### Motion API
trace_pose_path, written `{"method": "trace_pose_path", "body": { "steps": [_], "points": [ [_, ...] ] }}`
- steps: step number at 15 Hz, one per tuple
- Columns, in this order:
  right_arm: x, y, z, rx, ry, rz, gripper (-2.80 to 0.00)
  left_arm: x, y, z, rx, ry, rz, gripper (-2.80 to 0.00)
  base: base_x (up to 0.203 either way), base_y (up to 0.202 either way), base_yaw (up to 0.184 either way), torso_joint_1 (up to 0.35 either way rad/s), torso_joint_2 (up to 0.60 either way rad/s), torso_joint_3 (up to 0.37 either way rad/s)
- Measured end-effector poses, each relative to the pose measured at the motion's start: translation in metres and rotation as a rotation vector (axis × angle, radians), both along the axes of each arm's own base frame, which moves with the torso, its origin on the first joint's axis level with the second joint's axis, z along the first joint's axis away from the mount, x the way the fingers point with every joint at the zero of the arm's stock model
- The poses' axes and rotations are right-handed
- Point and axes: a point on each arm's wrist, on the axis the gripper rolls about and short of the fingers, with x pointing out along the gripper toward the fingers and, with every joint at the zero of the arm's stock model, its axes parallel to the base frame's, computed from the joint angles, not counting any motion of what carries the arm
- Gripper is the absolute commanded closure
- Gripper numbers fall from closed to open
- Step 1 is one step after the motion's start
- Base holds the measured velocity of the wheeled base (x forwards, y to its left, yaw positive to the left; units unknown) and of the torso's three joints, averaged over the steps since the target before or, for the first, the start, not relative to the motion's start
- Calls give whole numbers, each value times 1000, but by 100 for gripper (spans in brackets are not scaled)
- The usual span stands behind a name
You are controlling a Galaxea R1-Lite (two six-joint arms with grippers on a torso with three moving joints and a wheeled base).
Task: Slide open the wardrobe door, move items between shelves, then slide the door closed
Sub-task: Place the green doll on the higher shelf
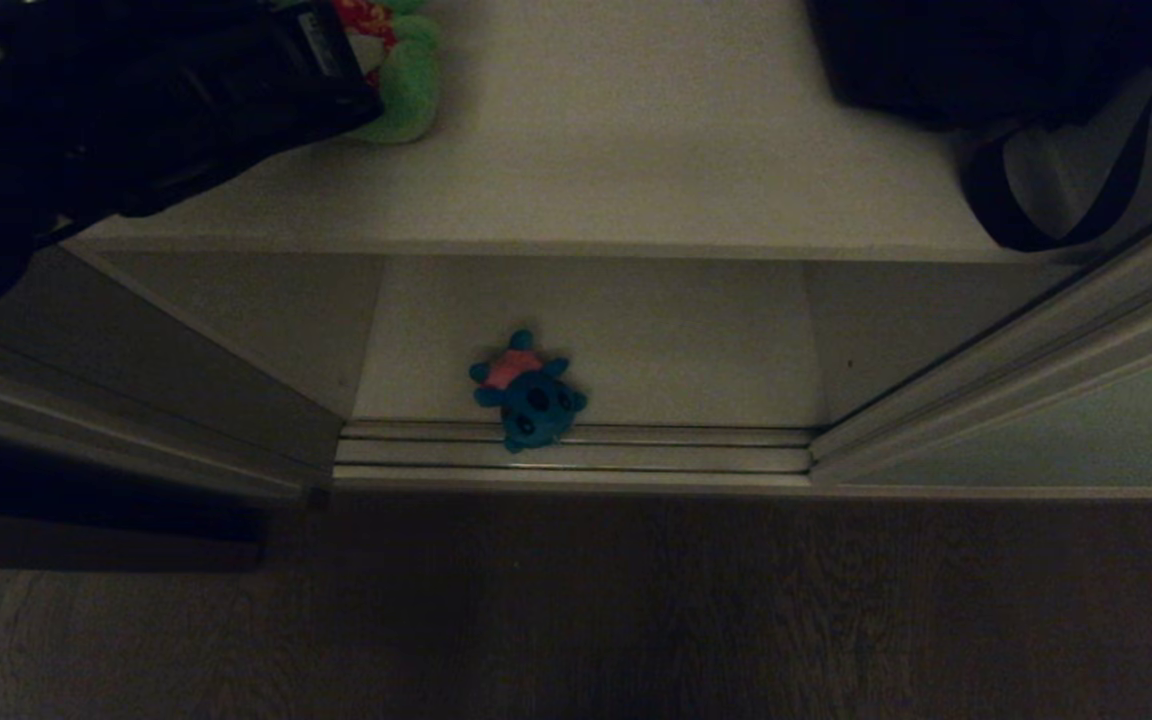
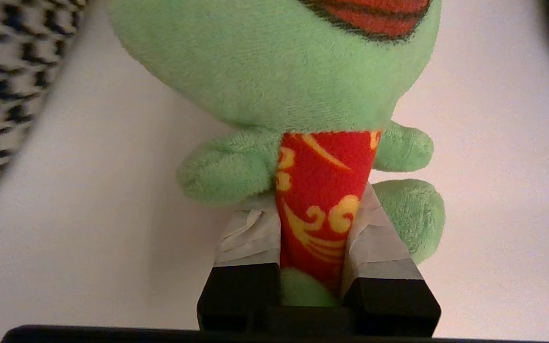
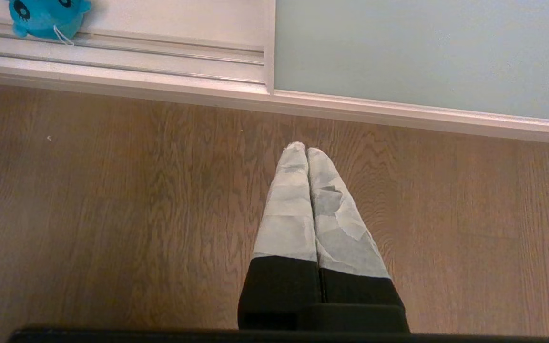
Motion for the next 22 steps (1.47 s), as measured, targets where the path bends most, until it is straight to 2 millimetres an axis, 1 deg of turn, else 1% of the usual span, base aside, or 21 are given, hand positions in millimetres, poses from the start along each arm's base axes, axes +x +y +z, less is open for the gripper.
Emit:
{"method": "trace_pose_path", "body": {
  "steps": [1,3,7,8,9,12,17,19,21,22],
  "points": [
    [0,0,0,0,0,0,0,9,-3,-5,4,13,3,0,0,0,0,0,0,0],
    [0,0,0,0,0,0,0,19,-6,-5,-3,1,13,0,0,0,0,0,0,0],
    [0,0,0,0,0,0,0,25,-7,8,-39,-81,74,0,0,0,0,0,0,0],
    [0,0,0,0,0,0,0,26,-7,9,-39,-92,77,-209,0,0,0,0,0,0],
    [0,0,0,0,0,0,0,26,-7,8,-35,-88,79,-280,0,0,0,0,0,0],
    [0,0,0,0,0,1,0,28,-8,5,-30,-75,73,-280,0,0,0,0,0,0],
    [0,0,0,0,0,1,0,24,-6,11,-38,-94,70,-280,0,0,0,0,0,0],
    [0,0,0,0,0,0,0,16,-4,18,-43,-113,68,-280,0,0,0,0,0,0],
    [0,0,0,0,0,1,0,3,1,26,-48,-126,67,-280,0,0,0,0,0,0],
    [0,0,0,0,0,0,0,-4,3,30,-45,-119,66,0,0,0,0,0,0,0]
  ]
}}
